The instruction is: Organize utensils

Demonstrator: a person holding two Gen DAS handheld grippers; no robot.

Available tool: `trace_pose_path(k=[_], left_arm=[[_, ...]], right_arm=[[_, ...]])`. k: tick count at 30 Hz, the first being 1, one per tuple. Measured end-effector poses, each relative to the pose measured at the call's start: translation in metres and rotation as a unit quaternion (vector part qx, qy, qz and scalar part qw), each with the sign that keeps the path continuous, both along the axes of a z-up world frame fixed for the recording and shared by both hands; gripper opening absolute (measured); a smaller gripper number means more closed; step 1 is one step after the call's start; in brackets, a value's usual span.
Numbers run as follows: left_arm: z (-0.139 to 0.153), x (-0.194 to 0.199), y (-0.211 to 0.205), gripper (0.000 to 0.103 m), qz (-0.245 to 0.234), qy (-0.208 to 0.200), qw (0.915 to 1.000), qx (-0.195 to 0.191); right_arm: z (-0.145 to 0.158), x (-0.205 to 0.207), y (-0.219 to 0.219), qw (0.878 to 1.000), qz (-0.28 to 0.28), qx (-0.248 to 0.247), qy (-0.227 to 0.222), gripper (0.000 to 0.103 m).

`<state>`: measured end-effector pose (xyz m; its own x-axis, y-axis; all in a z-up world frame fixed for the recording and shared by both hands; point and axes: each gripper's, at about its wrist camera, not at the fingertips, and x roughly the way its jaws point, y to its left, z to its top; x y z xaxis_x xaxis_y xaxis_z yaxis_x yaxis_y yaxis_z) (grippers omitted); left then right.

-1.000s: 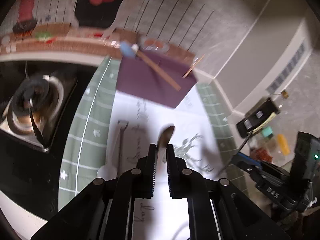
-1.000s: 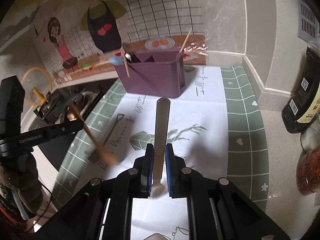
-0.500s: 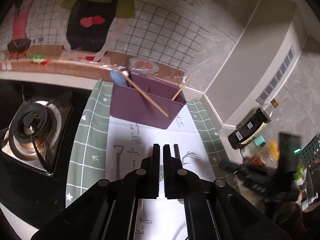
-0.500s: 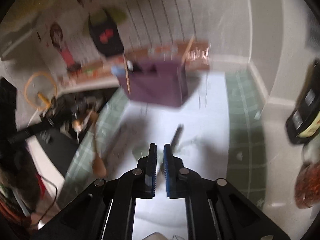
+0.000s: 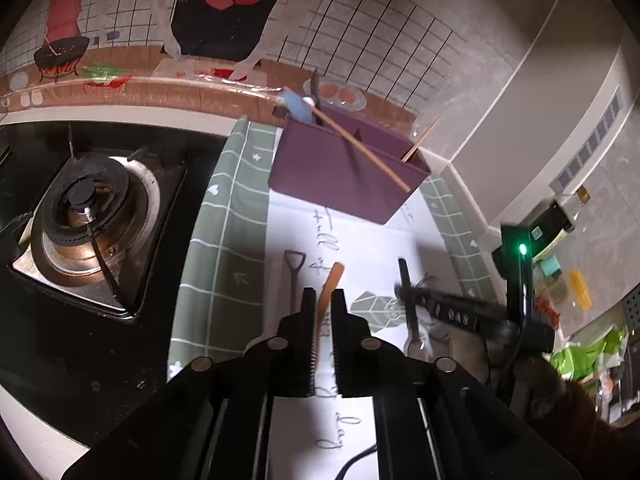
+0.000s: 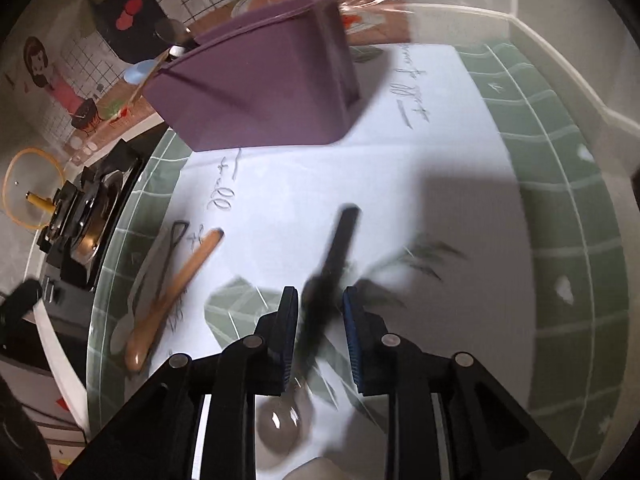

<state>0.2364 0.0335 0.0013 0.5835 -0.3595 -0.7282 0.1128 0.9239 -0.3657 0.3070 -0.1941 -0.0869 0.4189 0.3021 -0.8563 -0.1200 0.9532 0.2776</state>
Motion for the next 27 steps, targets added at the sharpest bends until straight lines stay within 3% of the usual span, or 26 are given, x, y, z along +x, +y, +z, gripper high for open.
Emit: trace_pose_path(k=[2,7,9,16,21,27], left_arm=[[-0.003,0.001,0.002,0.029,-0.001,0.004,1.0,0.004],[-0.017,0.008,-0.013,0.03,-0.039,0.023,0.9984,0.034],[-0.027,0.012,-0.025,0.03,-0.059,0.034,0.9962,0.054],[-0.059,0.036,-0.066,0.03,-0.127,0.062,0.9834,0.115],[-0.072,0.053,-0.077,0.029,-0.149,0.074,0.9774,0.131],[-0.084,0.067,-0.079,0.029,-0.147,0.089,0.9765,0.13]], right_arm=[[-0.001,0.008,0.012,1.0,0.007,-0.015,-0.009,0.023],[-0.001,0.014,0.042,0.995,0.037,-0.086,-0.045,0.023],[-0.002,0.008,0.044,0.991,0.051,-0.111,-0.052,0.014],[0.007,-0.03,-0.002,0.996,0.033,-0.071,-0.046,0.011],[0.026,-0.054,-0.033,0.997,0.002,-0.044,-0.06,0.011],[0.04,-0.077,-0.049,0.996,-0.015,-0.037,-0.076,0.011]])
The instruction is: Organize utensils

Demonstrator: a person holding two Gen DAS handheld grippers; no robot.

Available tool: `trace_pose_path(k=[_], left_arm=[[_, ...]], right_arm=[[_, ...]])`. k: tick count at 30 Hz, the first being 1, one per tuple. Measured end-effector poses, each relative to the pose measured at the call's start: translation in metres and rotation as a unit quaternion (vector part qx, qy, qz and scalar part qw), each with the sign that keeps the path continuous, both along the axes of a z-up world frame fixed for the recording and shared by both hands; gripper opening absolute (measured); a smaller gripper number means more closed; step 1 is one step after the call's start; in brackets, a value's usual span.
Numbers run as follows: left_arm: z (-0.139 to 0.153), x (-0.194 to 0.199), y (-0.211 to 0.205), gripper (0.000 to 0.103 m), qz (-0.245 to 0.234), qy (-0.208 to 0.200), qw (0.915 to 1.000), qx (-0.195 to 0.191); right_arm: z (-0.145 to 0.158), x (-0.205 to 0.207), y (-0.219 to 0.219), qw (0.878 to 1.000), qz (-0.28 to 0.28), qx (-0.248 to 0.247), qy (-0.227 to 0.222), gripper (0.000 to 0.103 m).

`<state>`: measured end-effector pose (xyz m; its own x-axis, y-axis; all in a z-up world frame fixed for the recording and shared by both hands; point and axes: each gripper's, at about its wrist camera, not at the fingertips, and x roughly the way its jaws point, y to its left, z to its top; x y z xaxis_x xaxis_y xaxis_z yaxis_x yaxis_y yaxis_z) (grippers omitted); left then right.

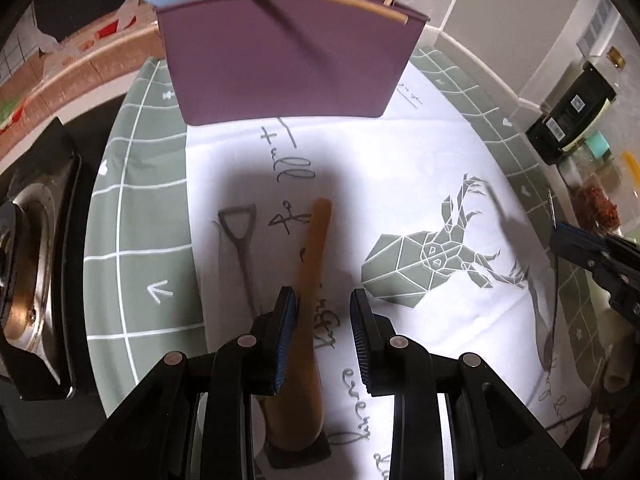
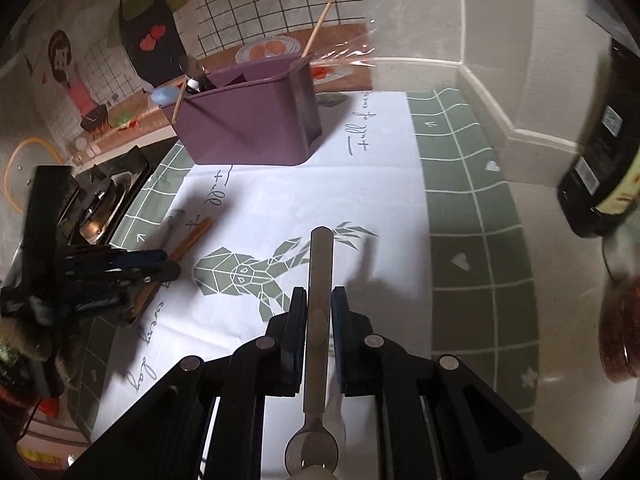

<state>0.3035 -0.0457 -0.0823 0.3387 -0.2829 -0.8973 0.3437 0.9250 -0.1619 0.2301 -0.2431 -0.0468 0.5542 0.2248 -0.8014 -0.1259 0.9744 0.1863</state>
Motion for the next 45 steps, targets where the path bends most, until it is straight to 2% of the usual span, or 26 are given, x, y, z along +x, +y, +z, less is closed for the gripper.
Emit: trace_pose_path(k=[3,8,12,13,15,16,18,20,22,27,31,37,38,41,42,45], left_arm=[[0.0,0.0,-0.009,0.029,-0.011,0.008,0.9999,-0.005],[0.001,0.009,-0.014,0.026,-0.01,0.022,0.9997,0.009],[0.0,0.013,-0.022,0.02,-0.017,0.024,0.9989,0.036],[0.0,0.012,-0.025,0.013,-0.015,0.018,0.9984,0.051],[0.0,0.007,-0.028,0.012,-0.005,0.003,0.9976,0.069],[0.0,0.005,-0.027,0.012,0.001,0.0,0.9978,0.066],[0.0,-0.001,-0.022,0.011,0.018,0.001,0.999,0.041],[0.003,-0.014,-0.012,0.01,0.035,0.012,0.9993,-0.002],[0.011,-0.03,-0.005,0.01,0.048,0.006,0.9982,-0.035],[0.037,-0.057,0.022,0.01,0.096,-0.027,0.9885,-0.114],[0.058,-0.067,0.033,0.01,0.102,-0.055,0.9849,-0.128],[0.089,-0.074,0.053,0.01,0.108,-0.09,0.9781,-0.154],[0.096,-0.075,0.054,0.01,0.106,-0.097,0.9768,-0.159],[0.137,-0.069,0.059,0.01,0.099,-0.139,0.9684,-0.182],[0.163,-0.064,0.061,0.01,0.093,-0.169,0.963,-0.188],[0.219,-0.048,0.061,0.01,0.079,-0.232,0.9506,-0.191]], right_arm=[[0.002,-0.006,-0.005,1.0,-0.005,-0.001,-0.002,0.011],[0.006,-0.015,-0.003,1.0,-0.005,-0.001,-0.009,0.011],[0.01,-0.019,0.001,1.0,-0.001,-0.008,-0.013,0.011],[0.012,-0.02,0.003,1.0,0.0,-0.009,-0.017,0.011],[0.017,-0.022,0.005,1.0,0.001,-0.009,-0.024,0.011],[0.021,-0.024,0.007,1.0,0.001,-0.007,-0.029,0.011],[0.027,-0.026,0.009,0.999,0.002,-0.002,-0.038,0.011],[0.034,-0.026,0.01,0.999,0.005,0.001,-0.044,0.011],[0.041,-0.027,0.01,0.999,0.008,0.002,-0.051,0.011],[0.047,-0.025,0.009,0.999,0.008,0.017,-0.05,0.011],[0.044,-0.02,0.009,0.999,0.005,0.031,-0.04,0.011],[0.053,-0.015,0.018,0.998,0.015,0.042,-0.055,0.01],[0.057,-0.014,0.02,0.997,0.016,0.045,-0.063,0.006],[0.084,-0.011,0.018,0.993,0.015,0.063,-0.102,0.004],[0.097,-0.011,0.017,0.991,0.015,0.066,-0.119,0.004],[0.152,-0.008,0.018,0.981,0.019,0.058,-0.183,0.004]])
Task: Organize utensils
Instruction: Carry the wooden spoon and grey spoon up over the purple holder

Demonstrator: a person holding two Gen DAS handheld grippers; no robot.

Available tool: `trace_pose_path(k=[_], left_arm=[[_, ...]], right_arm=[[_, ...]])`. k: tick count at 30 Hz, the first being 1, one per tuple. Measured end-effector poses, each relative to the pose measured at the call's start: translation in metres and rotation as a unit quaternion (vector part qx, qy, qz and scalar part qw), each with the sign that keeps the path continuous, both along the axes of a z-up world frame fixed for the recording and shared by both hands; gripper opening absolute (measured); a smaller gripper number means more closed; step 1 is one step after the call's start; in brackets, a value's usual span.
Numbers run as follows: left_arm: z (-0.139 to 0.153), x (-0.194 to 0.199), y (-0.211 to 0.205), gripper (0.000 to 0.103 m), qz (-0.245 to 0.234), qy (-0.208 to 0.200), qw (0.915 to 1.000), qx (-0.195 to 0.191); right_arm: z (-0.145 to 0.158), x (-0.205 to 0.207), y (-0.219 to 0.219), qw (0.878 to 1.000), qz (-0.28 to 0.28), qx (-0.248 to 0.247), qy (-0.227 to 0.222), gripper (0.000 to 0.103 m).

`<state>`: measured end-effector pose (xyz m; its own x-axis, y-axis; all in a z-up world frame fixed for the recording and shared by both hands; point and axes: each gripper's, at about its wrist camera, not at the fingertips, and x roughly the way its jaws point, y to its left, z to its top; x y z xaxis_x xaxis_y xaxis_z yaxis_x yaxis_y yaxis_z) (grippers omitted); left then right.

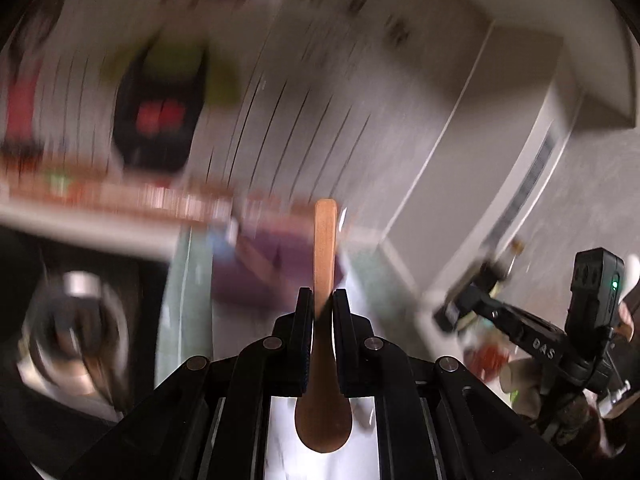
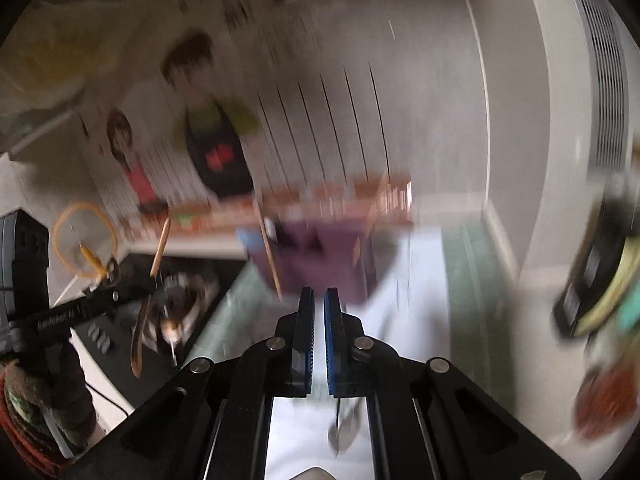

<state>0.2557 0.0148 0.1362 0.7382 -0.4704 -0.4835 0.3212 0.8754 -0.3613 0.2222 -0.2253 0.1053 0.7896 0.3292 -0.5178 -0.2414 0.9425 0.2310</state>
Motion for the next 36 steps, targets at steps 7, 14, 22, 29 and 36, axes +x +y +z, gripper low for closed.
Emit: trace_pose_path(k=[7,14,22,29,36], left_arm=[[0.036,0.02,0.012,0.01,0.01,-0.046,0.9989,0.002],[-0.016,0.008,0.038,0.01,0.054,0.006,0.9985,-0.011],[-0.059,-0.016,0.054,0.01,0.087,0.054,0.9946,-0.016],[-0.071,-0.036,0.062,0.01,0.099,0.07,0.9925,-0.011],[-0.069,-0.043,0.057,0.01,0.095,0.067,0.9931,-0.016]], right_arm=[[0.008,0.041,0.004,0.994,0.065,-0.041,0.075,0.019],[-0.125,0.062,0.01,0.976,0.034,-0.062,0.208,0.022],[-0.183,0.093,0.036,0.971,-0.002,-0.077,0.227,0.022],[-0.194,0.122,0.052,0.972,-0.022,-0.117,0.204,0.019],[-0.182,0.104,0.033,0.976,-0.007,-0.079,0.204,0.011]])
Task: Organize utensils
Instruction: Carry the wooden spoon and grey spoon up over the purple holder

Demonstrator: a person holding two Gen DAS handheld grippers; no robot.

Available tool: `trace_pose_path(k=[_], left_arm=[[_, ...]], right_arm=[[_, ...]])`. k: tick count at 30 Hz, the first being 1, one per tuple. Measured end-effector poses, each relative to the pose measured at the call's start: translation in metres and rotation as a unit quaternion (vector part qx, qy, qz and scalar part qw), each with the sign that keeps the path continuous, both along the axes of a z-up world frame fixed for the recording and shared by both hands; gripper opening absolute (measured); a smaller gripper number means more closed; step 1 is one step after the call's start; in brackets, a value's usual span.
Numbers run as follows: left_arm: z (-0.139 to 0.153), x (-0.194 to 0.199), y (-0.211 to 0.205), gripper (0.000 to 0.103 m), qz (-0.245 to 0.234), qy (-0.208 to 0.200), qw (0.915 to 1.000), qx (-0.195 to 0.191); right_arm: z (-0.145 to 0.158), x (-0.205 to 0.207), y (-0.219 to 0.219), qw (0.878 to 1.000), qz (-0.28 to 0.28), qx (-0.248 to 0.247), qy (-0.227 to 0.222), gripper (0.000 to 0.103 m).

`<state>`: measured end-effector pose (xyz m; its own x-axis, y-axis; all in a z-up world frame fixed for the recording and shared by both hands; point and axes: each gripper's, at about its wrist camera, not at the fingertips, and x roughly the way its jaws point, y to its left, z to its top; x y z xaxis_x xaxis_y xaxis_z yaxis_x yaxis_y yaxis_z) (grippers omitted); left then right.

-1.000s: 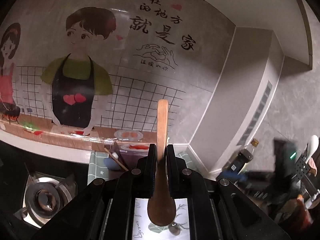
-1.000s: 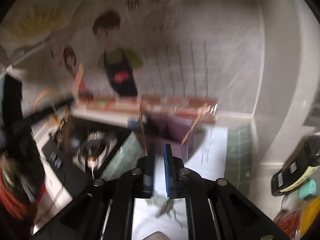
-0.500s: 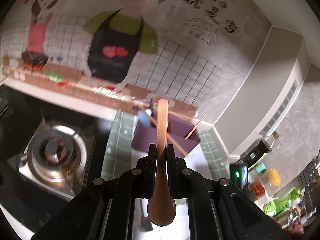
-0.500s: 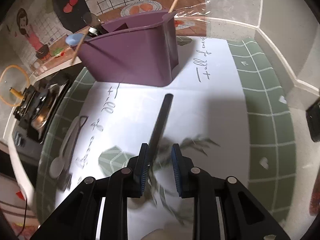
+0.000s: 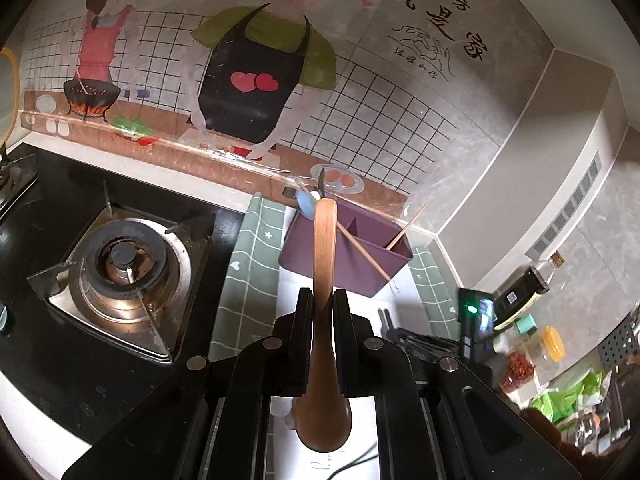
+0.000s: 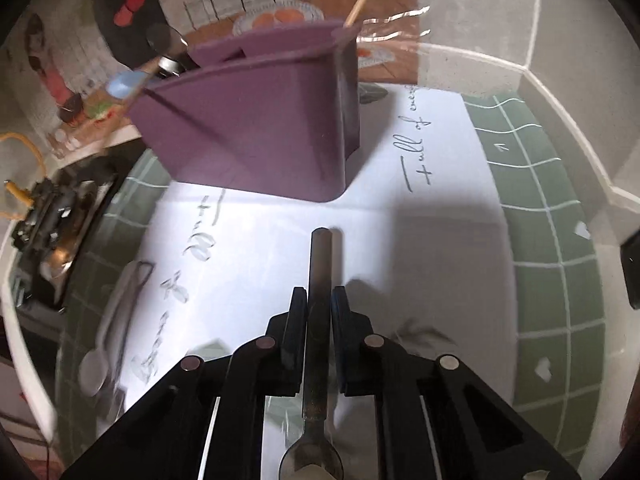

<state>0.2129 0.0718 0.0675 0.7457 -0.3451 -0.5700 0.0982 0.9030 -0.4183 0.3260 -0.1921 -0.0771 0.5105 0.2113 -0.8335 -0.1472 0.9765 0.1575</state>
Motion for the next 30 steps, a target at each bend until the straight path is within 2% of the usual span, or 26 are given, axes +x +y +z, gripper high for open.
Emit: trace_pose_path(k=[6,12,13,14,15,20,22,26,30], left_arm=[[0.001,0.001,-0.02,0.01,-0.018,-0.001,0.9998,-0.001],[-0.002,0.007,-0.035,0.01,-0.035,0.004,0.9993,-0.011],[-0.002,0.008,-0.037,0.01,-0.037,0.004,0.9992,-0.013],[-0.002,0.009,-0.038,0.01,-0.04,0.003,0.9991,-0.015],[-0.001,0.011,-0.04,0.01,-0.044,0.001,0.9989,-0.018],[0.019,0.022,-0.047,0.01,-0.061,-0.03,0.9976,-0.015],[0.024,0.026,-0.048,0.01,-0.065,-0.038,0.997,-0.016],[0.023,0.033,-0.043,0.01,-0.061,-0.034,0.9973,-0.023],[0.031,0.05,-0.039,0.01,-0.063,-0.037,0.9963,-0.045]], right_arm=[[0.044,-0.05,-0.018,0.998,0.014,0.022,-0.058,0.011],[0.082,-0.082,-0.032,0.992,0.008,0.067,-0.109,0.01],[0.089,-0.086,-0.035,0.99,0.004,0.076,-0.118,0.01],[0.096,-0.09,-0.037,0.988,0.001,0.083,-0.127,0.003],[0.104,-0.092,-0.038,0.987,0.0,0.088,-0.136,0.003],[0.144,-0.094,-0.036,0.979,0.005,0.082,-0.188,0.003],[0.156,-0.087,-0.038,0.978,0.005,0.083,-0.193,0.003],[0.161,-0.078,-0.045,0.978,0.001,0.083,-0.192,0.003],[0.176,-0.07,-0.051,0.976,-0.001,0.085,-0.201,0.003]])
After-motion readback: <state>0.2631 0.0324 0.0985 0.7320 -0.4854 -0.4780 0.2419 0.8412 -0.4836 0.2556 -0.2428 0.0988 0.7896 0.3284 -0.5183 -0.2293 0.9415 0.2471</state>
